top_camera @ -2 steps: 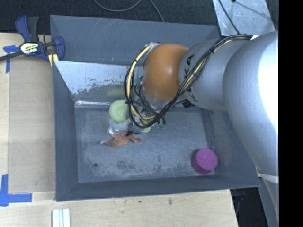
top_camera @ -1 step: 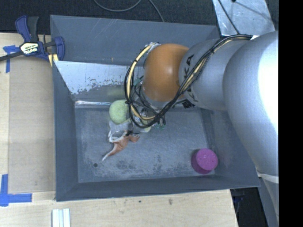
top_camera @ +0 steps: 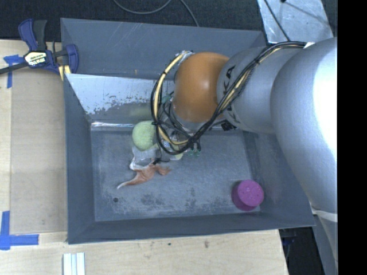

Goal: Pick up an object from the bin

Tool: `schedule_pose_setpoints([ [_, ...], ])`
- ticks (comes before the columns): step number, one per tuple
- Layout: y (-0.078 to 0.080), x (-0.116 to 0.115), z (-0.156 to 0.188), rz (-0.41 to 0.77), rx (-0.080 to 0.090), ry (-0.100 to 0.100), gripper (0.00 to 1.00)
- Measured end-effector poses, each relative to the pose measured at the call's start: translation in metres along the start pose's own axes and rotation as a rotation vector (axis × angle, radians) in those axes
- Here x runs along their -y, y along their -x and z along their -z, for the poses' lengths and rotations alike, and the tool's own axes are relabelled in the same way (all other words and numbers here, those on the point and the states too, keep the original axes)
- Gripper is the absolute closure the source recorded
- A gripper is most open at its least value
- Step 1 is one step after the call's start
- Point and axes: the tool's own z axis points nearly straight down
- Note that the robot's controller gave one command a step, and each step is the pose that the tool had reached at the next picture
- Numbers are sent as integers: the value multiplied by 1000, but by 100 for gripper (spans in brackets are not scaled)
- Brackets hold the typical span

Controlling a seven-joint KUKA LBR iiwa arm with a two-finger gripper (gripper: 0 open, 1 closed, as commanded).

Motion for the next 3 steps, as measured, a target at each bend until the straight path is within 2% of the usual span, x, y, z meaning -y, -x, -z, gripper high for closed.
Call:
schedule_pose_setpoints([
  [3,-1,0,22,0,-21,-2,100],
])
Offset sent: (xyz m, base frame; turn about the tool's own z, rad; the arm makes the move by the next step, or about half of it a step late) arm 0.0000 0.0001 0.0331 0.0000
